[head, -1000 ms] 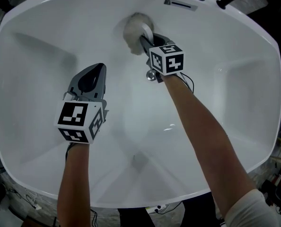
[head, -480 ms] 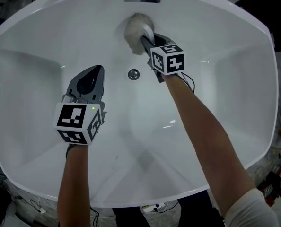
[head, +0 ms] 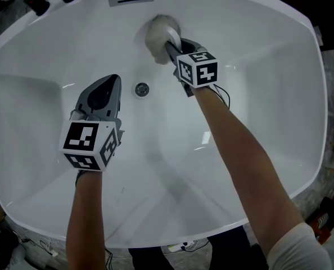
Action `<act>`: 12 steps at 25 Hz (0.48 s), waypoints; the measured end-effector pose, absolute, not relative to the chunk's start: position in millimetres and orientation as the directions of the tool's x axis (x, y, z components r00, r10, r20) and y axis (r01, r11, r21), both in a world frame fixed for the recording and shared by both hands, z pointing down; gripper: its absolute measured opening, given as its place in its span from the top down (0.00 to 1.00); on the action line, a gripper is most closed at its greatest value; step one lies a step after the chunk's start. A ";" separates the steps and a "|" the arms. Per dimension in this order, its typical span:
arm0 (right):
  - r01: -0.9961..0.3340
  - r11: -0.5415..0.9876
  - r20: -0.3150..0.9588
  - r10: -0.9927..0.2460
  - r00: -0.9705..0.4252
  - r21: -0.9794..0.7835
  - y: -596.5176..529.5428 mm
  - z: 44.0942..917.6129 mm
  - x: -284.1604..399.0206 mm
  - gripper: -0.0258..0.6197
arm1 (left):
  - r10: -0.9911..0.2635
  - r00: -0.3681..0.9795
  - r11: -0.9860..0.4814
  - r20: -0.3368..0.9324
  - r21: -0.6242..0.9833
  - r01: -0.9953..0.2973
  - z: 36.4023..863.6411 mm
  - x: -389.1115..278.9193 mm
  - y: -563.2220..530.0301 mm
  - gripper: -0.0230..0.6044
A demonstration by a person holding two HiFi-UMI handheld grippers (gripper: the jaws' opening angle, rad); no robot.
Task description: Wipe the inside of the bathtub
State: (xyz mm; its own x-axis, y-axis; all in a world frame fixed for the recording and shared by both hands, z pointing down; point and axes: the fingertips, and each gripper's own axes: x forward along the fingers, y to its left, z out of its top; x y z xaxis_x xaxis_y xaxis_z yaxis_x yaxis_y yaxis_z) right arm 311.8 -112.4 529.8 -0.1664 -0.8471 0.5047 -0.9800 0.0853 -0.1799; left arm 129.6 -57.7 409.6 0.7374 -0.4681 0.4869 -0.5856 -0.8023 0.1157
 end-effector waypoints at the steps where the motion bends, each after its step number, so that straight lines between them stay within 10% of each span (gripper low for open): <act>1: -0.980 0.080 0.504 -0.848 -0.161 -0.180 -109.3 530.5 319.3 0.81 | -0.466 0.739 -0.804 0.487 0.116 -0.584 410.6 135.8 -55.6 0.96; 12: -0.983 0.028 0.509 -0.853 -0.119 -0.182 -69.8 539.8 398.5 0.81 | -0.427 0.762 -0.827 0.487 0.130 -0.547 419.4 212.5 -27.0 0.96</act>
State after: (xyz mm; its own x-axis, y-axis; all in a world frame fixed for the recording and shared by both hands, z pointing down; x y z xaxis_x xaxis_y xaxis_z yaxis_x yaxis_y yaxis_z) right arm 398.5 -69.8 539.8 -0.1188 -0.8526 0.5088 -0.9828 0.0282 -0.1822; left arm 212.5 -27.0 419.4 0.7620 -0.4267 0.4870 -0.5466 -0.8272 0.1305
